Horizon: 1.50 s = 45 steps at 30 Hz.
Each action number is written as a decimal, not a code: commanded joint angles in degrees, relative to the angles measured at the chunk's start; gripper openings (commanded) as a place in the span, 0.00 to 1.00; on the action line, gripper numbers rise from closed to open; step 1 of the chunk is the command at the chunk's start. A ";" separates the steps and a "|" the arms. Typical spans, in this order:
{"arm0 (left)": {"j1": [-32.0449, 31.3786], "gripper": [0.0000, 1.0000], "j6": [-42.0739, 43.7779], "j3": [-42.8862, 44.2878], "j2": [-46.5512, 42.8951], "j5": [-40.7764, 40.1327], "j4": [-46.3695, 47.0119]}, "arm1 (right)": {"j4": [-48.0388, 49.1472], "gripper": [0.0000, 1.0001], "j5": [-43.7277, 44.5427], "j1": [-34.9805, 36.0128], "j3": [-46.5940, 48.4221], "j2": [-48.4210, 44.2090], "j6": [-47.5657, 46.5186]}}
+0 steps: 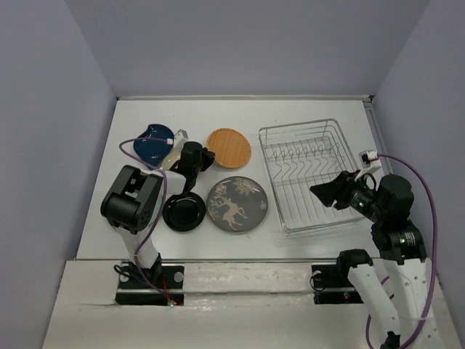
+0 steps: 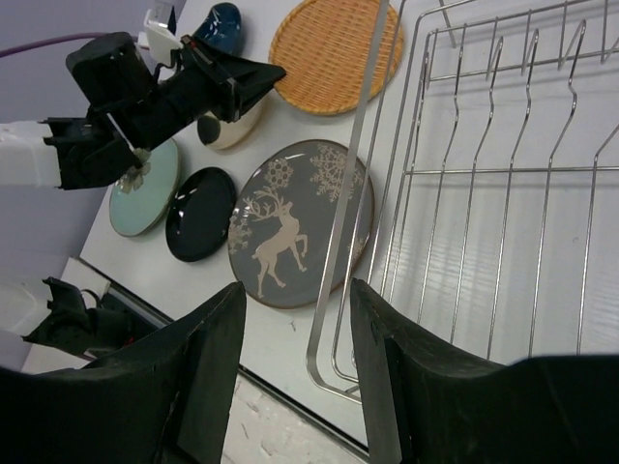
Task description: Load the plates into the dish rack
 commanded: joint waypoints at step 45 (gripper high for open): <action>-4.42 0.33 3.77 -15.15 -51.32 37.82 6.08 | 40.58 0.07 -0.06 18.74 5.94 34.77 14.39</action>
